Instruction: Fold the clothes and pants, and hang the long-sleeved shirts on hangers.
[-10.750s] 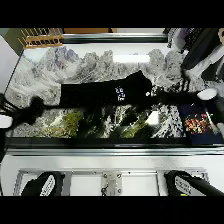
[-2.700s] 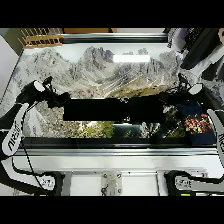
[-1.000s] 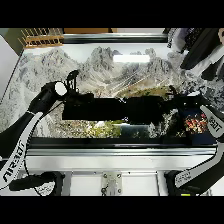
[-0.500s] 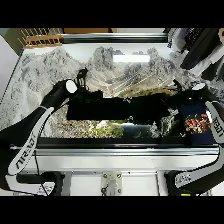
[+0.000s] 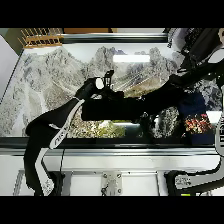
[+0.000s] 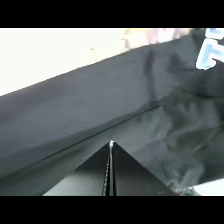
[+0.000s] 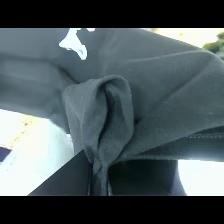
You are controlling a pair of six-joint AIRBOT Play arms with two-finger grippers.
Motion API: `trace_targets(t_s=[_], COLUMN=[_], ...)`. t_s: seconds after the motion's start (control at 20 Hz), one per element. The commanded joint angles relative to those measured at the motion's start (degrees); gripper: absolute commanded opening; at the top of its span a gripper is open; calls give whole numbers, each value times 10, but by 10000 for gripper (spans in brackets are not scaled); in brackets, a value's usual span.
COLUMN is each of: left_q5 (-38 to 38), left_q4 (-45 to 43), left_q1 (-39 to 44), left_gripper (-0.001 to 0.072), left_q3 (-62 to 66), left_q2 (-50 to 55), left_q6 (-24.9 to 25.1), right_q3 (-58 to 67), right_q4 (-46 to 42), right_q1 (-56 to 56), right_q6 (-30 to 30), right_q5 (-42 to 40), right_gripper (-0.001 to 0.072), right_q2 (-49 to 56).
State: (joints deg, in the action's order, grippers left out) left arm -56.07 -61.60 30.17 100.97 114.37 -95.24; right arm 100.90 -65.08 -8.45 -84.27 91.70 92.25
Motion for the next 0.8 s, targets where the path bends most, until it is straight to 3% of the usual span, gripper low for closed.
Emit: trace_targets(t_s=[0.0,0.2,0.5,0.75], left_q5=[-45,-72,-73,-72], left_q4=[2,2,2,-4], left_q1=[32,50,44,-5], left_gripper=[6,6,6,6], left_q3=[90,157,140,141], left_q2=[75,116,116,80], left_q6=[1,1,1,1], right_q3=[71,105,117,117], right_q4=[-42,-44,-44,-43], right_q1=[61,122,167,195], right_q6=[-28,-29,-45,-63], right_q5=[36,35,35,26], right_gripper=[11,11,11,11], right_q2=[-4,-4,-4,-3])
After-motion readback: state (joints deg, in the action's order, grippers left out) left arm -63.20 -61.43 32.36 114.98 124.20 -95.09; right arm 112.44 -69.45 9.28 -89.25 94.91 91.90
